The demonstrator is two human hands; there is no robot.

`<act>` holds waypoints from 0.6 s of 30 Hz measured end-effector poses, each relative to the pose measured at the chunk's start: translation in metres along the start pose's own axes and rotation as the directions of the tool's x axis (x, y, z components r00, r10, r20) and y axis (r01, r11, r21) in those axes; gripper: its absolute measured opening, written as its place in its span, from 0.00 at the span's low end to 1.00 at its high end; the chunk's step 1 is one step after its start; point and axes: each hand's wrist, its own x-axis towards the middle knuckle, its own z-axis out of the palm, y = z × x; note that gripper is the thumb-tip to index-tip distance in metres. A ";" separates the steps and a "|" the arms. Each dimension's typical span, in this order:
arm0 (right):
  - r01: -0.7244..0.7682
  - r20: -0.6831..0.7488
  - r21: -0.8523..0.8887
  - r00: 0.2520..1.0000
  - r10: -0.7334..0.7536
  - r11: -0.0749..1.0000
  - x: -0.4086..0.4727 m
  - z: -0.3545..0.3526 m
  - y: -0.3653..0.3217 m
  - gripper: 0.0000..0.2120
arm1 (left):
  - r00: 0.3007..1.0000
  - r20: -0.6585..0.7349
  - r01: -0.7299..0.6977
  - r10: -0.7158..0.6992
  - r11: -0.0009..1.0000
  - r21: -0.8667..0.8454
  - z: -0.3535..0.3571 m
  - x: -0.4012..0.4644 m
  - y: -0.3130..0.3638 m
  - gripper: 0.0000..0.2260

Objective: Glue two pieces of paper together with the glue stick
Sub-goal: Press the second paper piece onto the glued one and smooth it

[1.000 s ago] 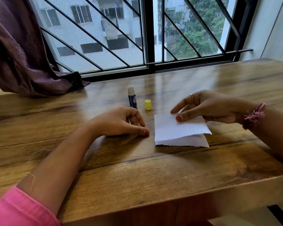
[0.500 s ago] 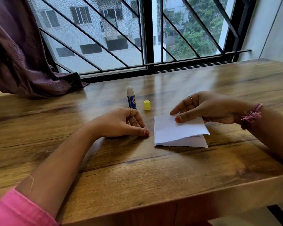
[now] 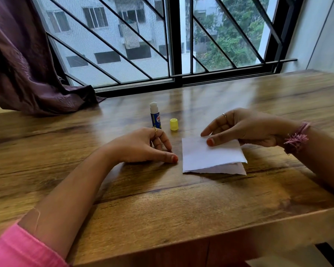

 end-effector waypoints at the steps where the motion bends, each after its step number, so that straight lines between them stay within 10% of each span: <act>1: 0.001 0.001 -0.002 1.000 -0.001 1.000 0.000 0.000 0.000 0.19 | 1.000 0.002 0.000 0.000 1.000 -0.003 0.000 0.000 0.000 0.18; 18: 0.007 -0.002 -0.022 1.000 -0.007 1.000 -0.001 0.001 -0.001 0.17 | 1.000 0.006 0.004 -0.004 1.000 0.001 0.000 0.000 0.002 0.18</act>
